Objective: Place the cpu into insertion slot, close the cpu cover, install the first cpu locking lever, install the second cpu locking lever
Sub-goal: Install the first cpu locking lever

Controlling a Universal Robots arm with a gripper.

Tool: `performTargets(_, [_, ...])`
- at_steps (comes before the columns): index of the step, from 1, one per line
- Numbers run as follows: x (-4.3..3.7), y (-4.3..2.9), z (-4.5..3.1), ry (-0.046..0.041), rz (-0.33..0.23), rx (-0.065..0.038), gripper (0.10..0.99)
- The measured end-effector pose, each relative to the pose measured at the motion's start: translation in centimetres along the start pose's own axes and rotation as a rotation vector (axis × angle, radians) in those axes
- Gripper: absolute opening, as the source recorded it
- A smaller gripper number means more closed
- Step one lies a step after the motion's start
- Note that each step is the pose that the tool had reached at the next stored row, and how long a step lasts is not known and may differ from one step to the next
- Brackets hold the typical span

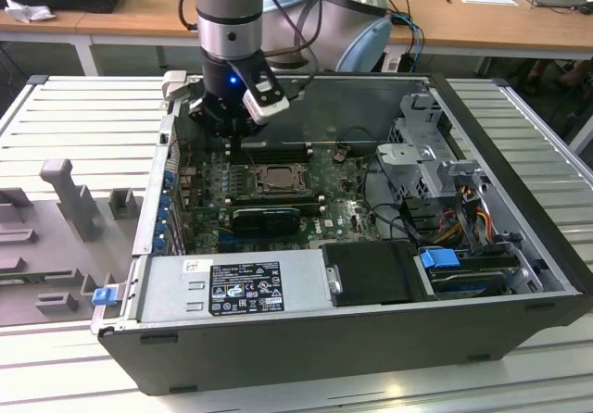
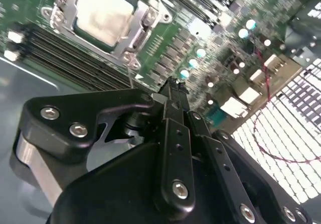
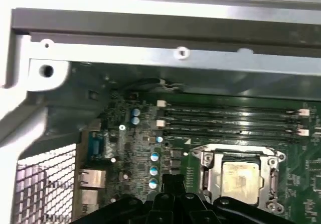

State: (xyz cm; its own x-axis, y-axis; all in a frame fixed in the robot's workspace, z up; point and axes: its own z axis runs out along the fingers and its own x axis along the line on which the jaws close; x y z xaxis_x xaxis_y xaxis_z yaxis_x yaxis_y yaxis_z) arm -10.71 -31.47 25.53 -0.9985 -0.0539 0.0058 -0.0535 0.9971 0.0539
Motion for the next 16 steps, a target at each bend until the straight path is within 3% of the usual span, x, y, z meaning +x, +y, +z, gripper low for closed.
performTargets(5, [0.1, 1.81, 0.09, 0.0003, -0.004, 0.0, 0.106])
performTargets(9, [0.08, 2.25, 0.11, 0.0004, -0.004, 0.0, 0.106])
performTargets(12, [-0.67, 2.24, 0.11, 0.0003, -0.004, 0.0, 0.106])
performTargets(16, [-2.52, 2.14, 0.11, 0.0004, -0.004, 0.0, 0.106])
